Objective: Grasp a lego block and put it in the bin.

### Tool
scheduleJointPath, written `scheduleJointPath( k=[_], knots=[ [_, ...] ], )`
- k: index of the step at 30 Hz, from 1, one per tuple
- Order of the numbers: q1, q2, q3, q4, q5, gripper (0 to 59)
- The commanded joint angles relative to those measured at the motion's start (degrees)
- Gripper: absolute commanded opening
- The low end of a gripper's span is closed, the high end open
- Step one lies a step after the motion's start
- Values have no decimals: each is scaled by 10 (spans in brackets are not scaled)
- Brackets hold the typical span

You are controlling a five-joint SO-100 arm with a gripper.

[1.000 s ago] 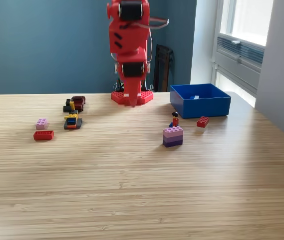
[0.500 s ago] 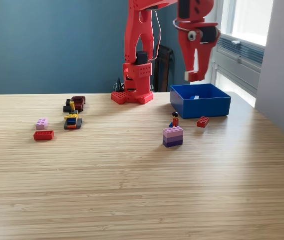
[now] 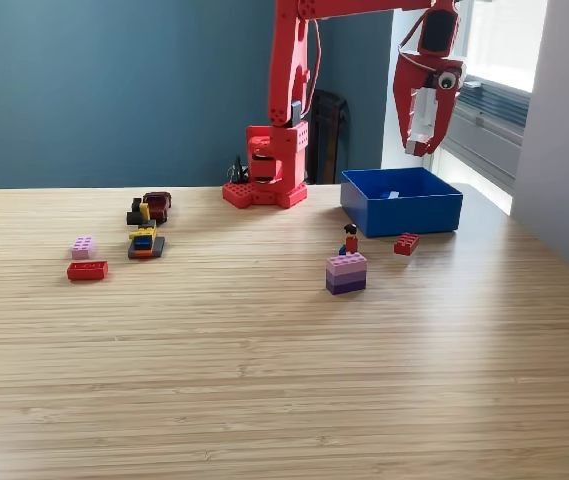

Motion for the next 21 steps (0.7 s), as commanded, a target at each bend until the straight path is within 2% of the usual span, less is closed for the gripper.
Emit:
scheduleJointPath(
  k=[1, 10, 13, 14, 17, 21],
  knots=[
    [2, -40, -28, -4, -1, 1],
    [-2, -200, -127, 9, 2, 7],
    [-2, -231, -162, 20, -11, 166],
    [-3, -239, -169, 21, -13, 199],
    [-4, -259, -184, 25, -15, 260],
    [-5, -264, -202, 32, -23, 277]
  ],
)
